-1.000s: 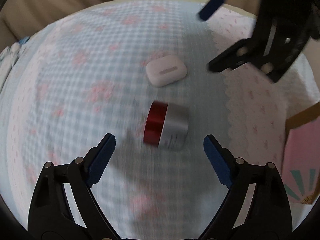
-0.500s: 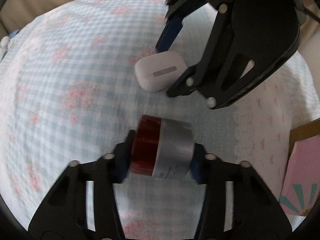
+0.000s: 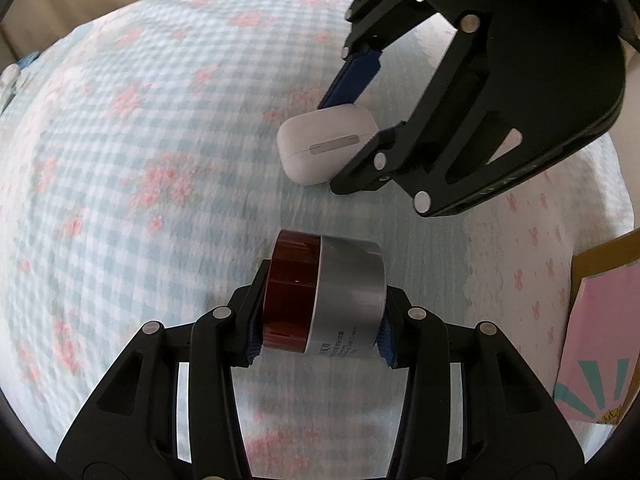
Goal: Organize rigid objects
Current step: 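Carry the red-silver jar and earbud case over the cardboard box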
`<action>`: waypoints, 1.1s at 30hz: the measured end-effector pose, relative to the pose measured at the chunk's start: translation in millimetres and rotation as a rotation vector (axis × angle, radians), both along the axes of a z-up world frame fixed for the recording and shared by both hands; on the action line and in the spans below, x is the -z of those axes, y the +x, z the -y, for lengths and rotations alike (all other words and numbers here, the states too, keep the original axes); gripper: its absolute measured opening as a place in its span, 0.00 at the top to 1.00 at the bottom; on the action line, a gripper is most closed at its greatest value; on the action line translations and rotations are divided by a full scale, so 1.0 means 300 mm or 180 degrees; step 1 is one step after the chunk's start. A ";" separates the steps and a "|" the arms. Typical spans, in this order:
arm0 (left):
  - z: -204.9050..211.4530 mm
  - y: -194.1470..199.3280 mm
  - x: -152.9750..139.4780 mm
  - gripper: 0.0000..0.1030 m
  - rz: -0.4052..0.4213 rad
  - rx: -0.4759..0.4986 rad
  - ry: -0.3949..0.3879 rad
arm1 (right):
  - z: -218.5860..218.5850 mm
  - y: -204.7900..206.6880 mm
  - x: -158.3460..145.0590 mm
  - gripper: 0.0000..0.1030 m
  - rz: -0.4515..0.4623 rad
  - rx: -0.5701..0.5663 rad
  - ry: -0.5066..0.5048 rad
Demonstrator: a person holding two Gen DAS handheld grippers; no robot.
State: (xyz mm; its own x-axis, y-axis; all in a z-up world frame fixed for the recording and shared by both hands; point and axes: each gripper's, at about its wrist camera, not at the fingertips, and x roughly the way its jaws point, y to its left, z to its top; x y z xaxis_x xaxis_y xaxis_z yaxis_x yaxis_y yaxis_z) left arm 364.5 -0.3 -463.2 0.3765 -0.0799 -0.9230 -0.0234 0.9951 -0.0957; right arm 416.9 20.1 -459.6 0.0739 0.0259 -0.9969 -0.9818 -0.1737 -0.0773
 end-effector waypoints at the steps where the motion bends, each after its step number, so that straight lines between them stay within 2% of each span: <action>1: -0.005 -0.008 -0.007 0.61 0.0003 -0.0005 0.0002 | -0.001 -0.005 -0.007 0.59 -0.0004 0.0026 0.0007; 5: -0.021 -0.038 -0.053 0.61 0.0024 0.0003 0.0031 | -0.003 -0.031 -0.048 0.59 0.0021 0.0063 0.0007; 8: -0.037 -0.053 -0.109 0.61 0.0056 0.0008 0.0077 | 0.001 -0.025 -0.109 0.59 -0.0092 0.0292 0.0060; 10: -0.054 -0.056 -0.154 0.61 0.0077 0.0001 0.0085 | 0.011 -0.022 -0.176 0.59 -0.0159 0.0505 0.0120; 14: -0.062 -0.085 -0.273 0.61 0.0158 0.0018 0.0112 | 0.048 -0.061 -0.306 0.59 -0.0154 0.0714 0.0201; 17: -0.055 -0.094 -0.371 0.61 0.0230 0.0039 0.0103 | 0.141 -0.121 -0.443 0.59 -0.0196 0.0892 0.0343; 23: 0.035 -0.192 -0.607 0.61 0.0374 0.0153 0.0078 | 0.335 -0.247 -0.720 0.59 -0.0155 0.1196 0.0525; 27: 0.153 -0.293 -0.757 0.61 0.0463 0.0296 0.0094 | 0.466 -0.344 -0.869 0.59 -0.0023 0.1382 0.0605; 33: 0.322 -0.378 -0.913 0.61 0.0560 0.0523 0.0013 | 0.698 -0.471 -1.064 0.59 0.0105 0.1752 0.0786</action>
State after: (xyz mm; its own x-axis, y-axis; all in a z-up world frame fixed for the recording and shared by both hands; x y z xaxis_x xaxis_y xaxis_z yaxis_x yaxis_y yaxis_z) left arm 251.0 -96.8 -189.3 0.5137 -0.1498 -0.8448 0.1554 0.9846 -0.0801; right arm 275.6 -189.3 -140.5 0.1728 0.2054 -0.9633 -0.9188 0.3861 -0.0825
